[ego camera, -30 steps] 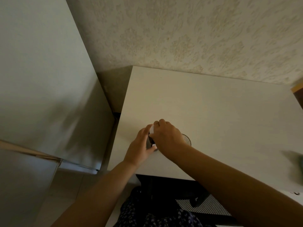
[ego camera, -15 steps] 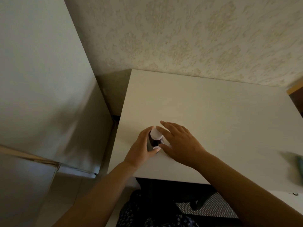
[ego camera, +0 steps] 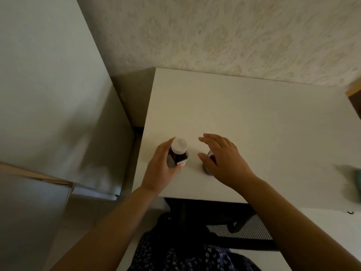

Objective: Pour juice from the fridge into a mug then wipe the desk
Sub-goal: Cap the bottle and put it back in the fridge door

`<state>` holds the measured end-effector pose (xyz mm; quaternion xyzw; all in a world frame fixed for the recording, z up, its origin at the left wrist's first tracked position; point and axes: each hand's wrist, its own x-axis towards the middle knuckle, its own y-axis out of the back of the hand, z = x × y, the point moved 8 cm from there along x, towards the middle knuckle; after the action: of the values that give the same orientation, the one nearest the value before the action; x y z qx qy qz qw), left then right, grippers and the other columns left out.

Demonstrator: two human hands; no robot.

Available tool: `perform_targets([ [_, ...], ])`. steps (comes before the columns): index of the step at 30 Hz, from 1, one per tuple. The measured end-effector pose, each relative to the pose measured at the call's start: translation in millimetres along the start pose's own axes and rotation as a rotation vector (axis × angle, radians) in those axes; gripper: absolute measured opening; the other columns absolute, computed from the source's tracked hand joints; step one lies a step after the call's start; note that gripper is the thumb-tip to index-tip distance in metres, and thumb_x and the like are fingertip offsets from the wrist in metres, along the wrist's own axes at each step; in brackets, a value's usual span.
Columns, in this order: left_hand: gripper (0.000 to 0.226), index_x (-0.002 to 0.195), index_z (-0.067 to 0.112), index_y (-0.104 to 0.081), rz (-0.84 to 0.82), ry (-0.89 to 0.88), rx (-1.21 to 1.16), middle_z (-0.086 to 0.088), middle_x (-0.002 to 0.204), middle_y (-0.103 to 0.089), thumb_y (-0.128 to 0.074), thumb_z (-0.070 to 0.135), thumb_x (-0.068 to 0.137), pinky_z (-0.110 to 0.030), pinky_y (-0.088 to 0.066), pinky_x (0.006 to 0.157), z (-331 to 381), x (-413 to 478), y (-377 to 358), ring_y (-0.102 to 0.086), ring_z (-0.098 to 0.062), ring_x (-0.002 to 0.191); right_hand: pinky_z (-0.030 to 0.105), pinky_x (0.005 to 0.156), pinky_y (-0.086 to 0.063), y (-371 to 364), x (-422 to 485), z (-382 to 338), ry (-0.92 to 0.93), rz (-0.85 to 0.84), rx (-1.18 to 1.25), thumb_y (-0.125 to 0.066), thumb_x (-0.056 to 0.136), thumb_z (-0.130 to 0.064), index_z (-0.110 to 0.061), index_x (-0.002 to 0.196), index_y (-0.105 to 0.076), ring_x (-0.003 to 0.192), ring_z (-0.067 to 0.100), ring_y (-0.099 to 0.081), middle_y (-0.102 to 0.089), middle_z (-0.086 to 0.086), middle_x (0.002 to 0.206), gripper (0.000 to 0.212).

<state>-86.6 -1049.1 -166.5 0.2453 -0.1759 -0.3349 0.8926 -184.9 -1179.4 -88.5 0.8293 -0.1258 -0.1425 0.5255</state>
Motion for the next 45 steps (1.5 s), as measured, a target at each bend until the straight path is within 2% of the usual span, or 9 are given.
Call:
perform_targets([
  [7,0.076,0.133,0.035,-0.036,0.168,0.109,-0.085,0.021,0.127,-0.043,-0.080,0.022,0.072,-0.004,-0.036,0.094,1.5,-18.3,44.0,-0.039,0.017,0.117,0.020,0.088,-0.037,5.4,-9.5,-8.8,0.016,0.024,0.177,-0.048,0.094,-0.032,-0.025,0.116,-0.055,0.104,0.006,-0.048,-0.054,-0.009,0.115,0.024],
  [14,0.075,0.134,0.030,-0.041,0.296,0.203,-0.142,0.004,0.134,-0.051,-0.082,0.027,0.071,-0.033,-0.045,0.102,14.3,-53.4,61.7,-0.049,-0.010,0.123,0.024,0.080,-0.045,25.1,-20.3,-11.0,0.072,0.041,0.337,-0.051,0.090,-0.025,-0.031,0.101,-0.055,0.095,0.004,-0.053,-0.056,-0.011,0.103,0.014],
  [23,0.077,0.129,0.029,-0.042,0.504,0.312,-0.229,0.010,0.127,-0.053,-0.083,0.028,0.064,-0.021,-0.049,0.094,56.1,-124.1,91.2,-0.054,-0.004,0.114,0.027,0.086,-0.048,37.8,-40.4,-52.3,0.280,-0.068,0.392,-0.052,0.092,-0.027,-0.029,0.105,-0.055,0.095,0.004,-0.055,-0.057,-0.009,0.107,0.014],
  [29,0.077,0.123,0.047,-0.040,0.745,0.421,-0.198,0.006,0.129,-0.054,-0.083,0.019,0.067,-0.035,-0.047,0.098,77.2,-222.9,133.2,-0.054,-0.009,0.116,0.020,0.086,-0.034,11.4,-75.8,-136.8,0.581,-0.168,0.239,-0.051,0.092,-0.035,-0.028,0.119,-0.052,0.102,0.000,-0.044,-0.048,-0.016,0.112,0.028],
  [32,0.078,0.116,0.055,-0.038,0.862,0.475,-0.158,0.016,0.124,-0.053,-0.084,0.015,0.067,-0.020,-0.047,0.094,83.7,-285.8,159.9,-0.054,0.002,0.111,0.026,0.094,-0.039,-13.7,-105.7,-193.9,0.752,-0.227,0.176,-0.050,0.092,-0.038,-0.027,0.121,-0.052,0.110,0.004,-0.044,-0.051,-0.008,0.122,0.031],
  [34,0.081,0.121,0.053,-0.037,0.928,0.501,-0.118,0.023,0.122,-0.049,-0.085,0.018,0.066,-0.011,-0.045,0.090,88.3,-331.1,177.4,-0.051,0.011,0.109,0.029,0.098,-0.040,-30.7,-132.2,-230.6,0.832,-0.269,0.143,-0.050,0.092,-0.038,-0.028,0.123,-0.050,0.117,0.007,-0.042,-0.049,-0.005,0.129,0.033],
  [38,0.082,0.127,0.046,-0.037,1.061,0.547,-0.084,0.025,0.123,-0.048,-0.084,0.018,0.066,-0.018,-0.042,0.094,96.2,-428.8,205.4,-0.050,0.005,0.113,0.008,0.088,-0.027,-64.4,-199.8,-300.3,1.037,-0.301,0.116,-0.049,0.092,-0.038,-0.032,0.123,-0.048,0.107,-0.010,-0.030,-0.049,-0.011,0.126,0.032],
  [41,0.082,0.125,0.047,-0.035,1.121,0.580,-0.050,0.022,0.124,-0.049,-0.084,0.018,0.066,-0.018,-0.042,0.095,103.1,-503.3,224.5,-0.049,0.009,0.111,0.025,0.096,-0.040,-95.4,-256.8,-351.5,1.119,-0.377,0.115,-0.049,0.091,-0.038,-0.030,0.122,-0.049,0.112,0.003,-0.044,-0.051,-0.009,0.125,0.032],
  [45,0.083,0.128,0.046,-0.034,1.167,0.623,-0.018,0.014,0.130,-0.048,-0.083,0.020,0.066,-0.021,-0.041,0.097,108.2,-598.7,249.9,-0.048,0.008,0.113,0.020,0.090,-0.035,-129.1,-334.2,-417.1,1.211,-0.405,0.140,-0.050,0.091,-0.037,-0.029,0.121,-0.050,0.108,0.000,-0.042,-0.051,-0.010,0.125,0.030],
])
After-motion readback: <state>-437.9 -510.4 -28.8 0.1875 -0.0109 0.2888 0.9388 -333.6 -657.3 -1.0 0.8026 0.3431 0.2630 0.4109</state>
